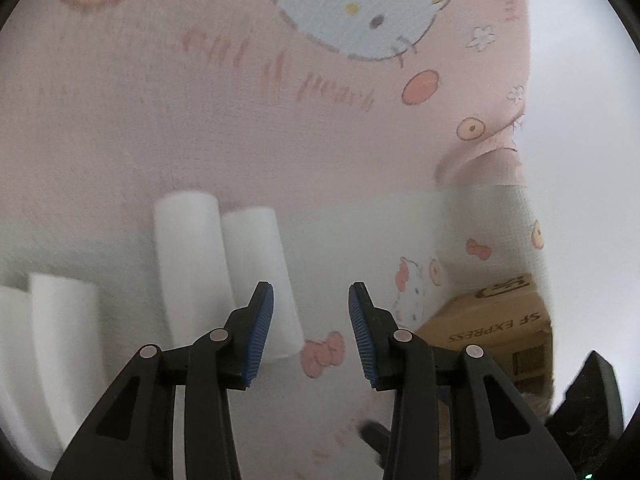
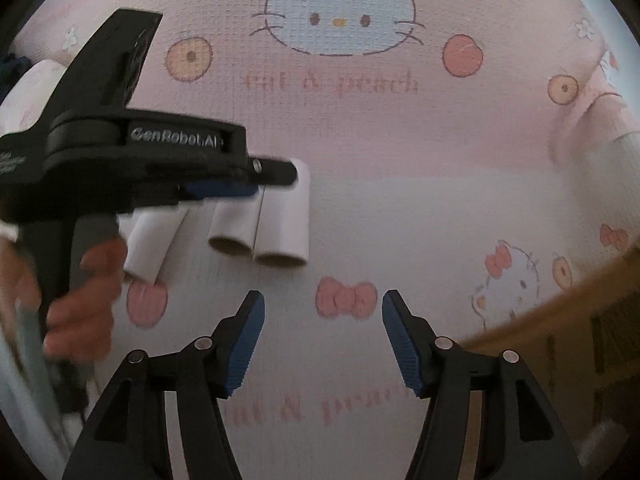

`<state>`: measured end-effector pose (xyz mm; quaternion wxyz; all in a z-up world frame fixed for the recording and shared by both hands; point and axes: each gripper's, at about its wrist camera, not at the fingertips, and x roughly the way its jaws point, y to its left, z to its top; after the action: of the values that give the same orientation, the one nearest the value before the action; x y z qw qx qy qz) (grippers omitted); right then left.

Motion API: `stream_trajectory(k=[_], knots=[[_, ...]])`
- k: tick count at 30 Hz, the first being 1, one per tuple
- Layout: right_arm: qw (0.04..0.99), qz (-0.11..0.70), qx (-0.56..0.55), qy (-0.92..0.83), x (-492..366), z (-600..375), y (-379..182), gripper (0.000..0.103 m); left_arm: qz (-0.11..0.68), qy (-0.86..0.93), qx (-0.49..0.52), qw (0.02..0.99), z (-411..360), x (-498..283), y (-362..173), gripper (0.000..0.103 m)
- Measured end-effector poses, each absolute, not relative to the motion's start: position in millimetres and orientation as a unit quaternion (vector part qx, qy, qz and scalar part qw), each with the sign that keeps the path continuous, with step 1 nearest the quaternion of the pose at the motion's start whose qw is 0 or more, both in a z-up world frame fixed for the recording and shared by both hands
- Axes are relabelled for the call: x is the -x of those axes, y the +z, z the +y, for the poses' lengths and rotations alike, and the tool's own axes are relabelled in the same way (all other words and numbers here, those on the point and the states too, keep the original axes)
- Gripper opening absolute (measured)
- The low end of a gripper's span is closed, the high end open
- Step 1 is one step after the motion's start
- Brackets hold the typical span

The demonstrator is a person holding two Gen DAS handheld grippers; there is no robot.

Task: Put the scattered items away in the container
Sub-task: 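Move both grippers from the box to the loose white tubes on the bed, then close the left gripper on a white tube while the right gripper closes on the adjacent tube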

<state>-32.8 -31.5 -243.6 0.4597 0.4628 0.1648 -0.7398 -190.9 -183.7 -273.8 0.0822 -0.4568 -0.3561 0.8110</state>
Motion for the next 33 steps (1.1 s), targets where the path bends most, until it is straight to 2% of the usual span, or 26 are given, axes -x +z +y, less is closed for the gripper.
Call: stream_trajectory(k=[4, 14, 25, 28, 29, 33], knots=[[0.458, 0.151, -0.463, -0.744, 43, -47, -254, 0.059, -0.31, 0.815, 0.488, 0.038, -172, 199, -278, 0.042], [0.491, 0.076, -0.503, -0.707, 59, -68, -279, 0.059, -0.337, 0.797, 0.501, 0.032, -182, 200, -287, 0.042], [0.502, 0.056, -0.524, -0.686, 72, -94, -305, 0.059, -0.322, 0.801, 0.504, 0.036, -180, 200, -284, 0.042], [0.498, 0.055, -0.542, -0.675, 75, -101, -313, 0.056, -0.315, 0.803, 0.505, 0.034, -179, 200, -283, 0.042], [0.5, 0.048, -0.547, -0.669, 74, -100, -315, 0.046, -0.313, 0.803, 0.506, 0.033, -178, 200, -283, 0.042], [0.505, 0.044, -0.549, -0.664, 69, -98, -316, 0.045, -0.304, 0.803, 0.512, 0.029, -177, 198, -283, 0.042]])
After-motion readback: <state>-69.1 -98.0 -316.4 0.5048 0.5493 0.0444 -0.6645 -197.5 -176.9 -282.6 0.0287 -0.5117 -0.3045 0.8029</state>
